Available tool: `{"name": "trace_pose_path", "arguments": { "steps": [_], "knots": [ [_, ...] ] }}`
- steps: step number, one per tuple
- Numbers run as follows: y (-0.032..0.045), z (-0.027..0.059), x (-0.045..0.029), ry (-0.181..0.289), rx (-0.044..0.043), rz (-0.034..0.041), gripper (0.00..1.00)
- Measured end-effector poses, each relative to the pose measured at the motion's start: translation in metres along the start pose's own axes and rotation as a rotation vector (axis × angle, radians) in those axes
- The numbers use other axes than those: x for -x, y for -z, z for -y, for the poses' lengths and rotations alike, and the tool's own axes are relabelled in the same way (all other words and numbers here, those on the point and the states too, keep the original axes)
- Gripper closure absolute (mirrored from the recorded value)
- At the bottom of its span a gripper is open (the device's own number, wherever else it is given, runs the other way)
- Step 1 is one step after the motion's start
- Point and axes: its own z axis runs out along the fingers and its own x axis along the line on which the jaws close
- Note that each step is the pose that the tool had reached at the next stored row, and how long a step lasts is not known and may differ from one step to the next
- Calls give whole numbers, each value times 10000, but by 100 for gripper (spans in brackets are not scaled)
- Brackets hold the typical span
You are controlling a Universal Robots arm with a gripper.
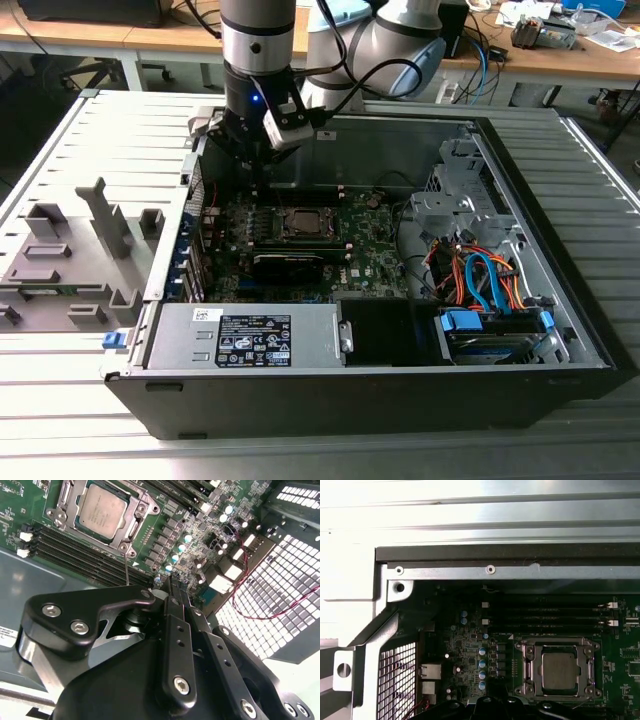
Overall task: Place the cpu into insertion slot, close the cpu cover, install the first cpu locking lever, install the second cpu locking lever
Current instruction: 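Install the first cpu locking lever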
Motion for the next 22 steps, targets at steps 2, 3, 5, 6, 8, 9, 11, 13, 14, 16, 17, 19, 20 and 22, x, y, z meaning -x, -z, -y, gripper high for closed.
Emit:
{"name": "trace_pose_path", "arguments": {
  "steps": [2, 3, 5, 6, 8, 9, 11, 13, 14, 16, 17, 19, 20, 22],
  "knots": [
    [-2, -4, 0, 0, 0, 0, 89],
    [-3, -5, 0, 0, -1, 0, 89],
    [-37, -24, 2, 0, 0, 0, 89],
    [-38, -25, 2, 0, 0, 0, 89],
    [-41, -26, 2, 0, 0, 0, 89],
    [-42, -27, 2, -1, 0, 0, 89],
    [-47, -29, 2, -1, 0, 0, 89],
    [-53, -34, 2, -2, 1, 1, 89],
    [-55, -38, 3, -2, 0, 0, 89],
    [-59, -41, 3, 1, 1, 0, 89],
    [-60, -43, 3, 0, 1, 0, 89],
    [-67, -52, 3, -1, -1, -1, 89],
    [-68, -55, 3, -1, -1, -1, 89],
    [-72, -59, 4, 0, 1, 0, 89]
  ]
}}
